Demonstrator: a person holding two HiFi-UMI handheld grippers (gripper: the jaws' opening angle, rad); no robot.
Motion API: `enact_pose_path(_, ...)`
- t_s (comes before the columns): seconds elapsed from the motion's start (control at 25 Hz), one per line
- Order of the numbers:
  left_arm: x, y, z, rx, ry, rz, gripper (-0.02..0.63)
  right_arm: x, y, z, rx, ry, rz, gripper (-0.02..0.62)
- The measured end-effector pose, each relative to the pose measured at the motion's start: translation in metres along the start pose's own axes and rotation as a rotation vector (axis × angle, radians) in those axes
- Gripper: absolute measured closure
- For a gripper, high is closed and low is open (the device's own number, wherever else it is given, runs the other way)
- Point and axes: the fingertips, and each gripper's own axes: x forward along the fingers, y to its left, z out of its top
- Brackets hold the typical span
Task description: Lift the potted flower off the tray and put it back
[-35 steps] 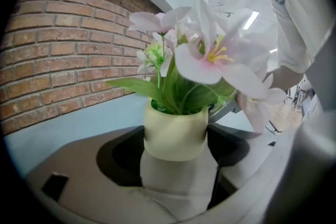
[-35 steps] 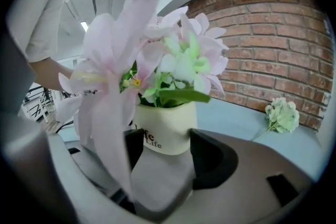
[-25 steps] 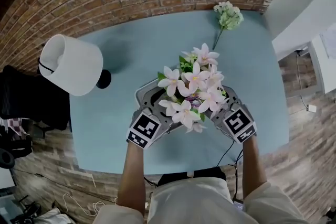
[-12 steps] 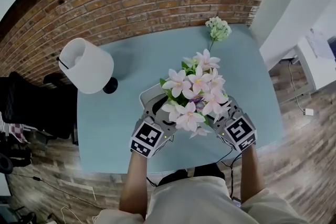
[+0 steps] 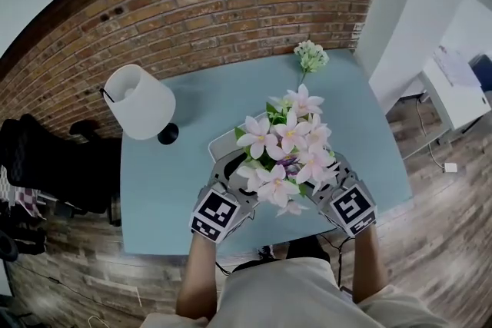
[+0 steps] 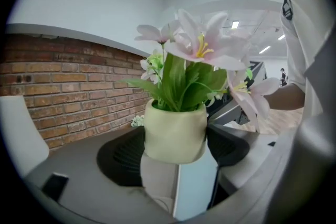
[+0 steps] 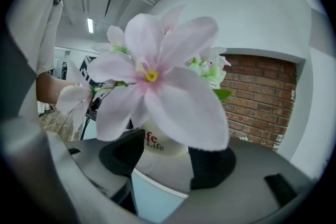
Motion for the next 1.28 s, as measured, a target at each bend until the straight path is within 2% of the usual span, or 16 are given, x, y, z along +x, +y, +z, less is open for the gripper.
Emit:
enact_pose_path(0.48,-0.023,-0.014,0.026,-0.046,-0.010,-0.016,0.201,-0.026,0.014,0.030,-0.018,0.014,-0.008,0.313)
enact_pose_path(1.0,-0.014,-0.011,0.018,-0.046,0.011,0.000,0.201,-0.019,0.009,0.021,-0.020,0.018,0.000,0.313)
enact_pose_path(1.28,-0.013,-0.001,-0.003,-0.072,0.013,0.035,0.202,0.000,0.013,0.009,-0.036,-0.002,0.025,0.314)
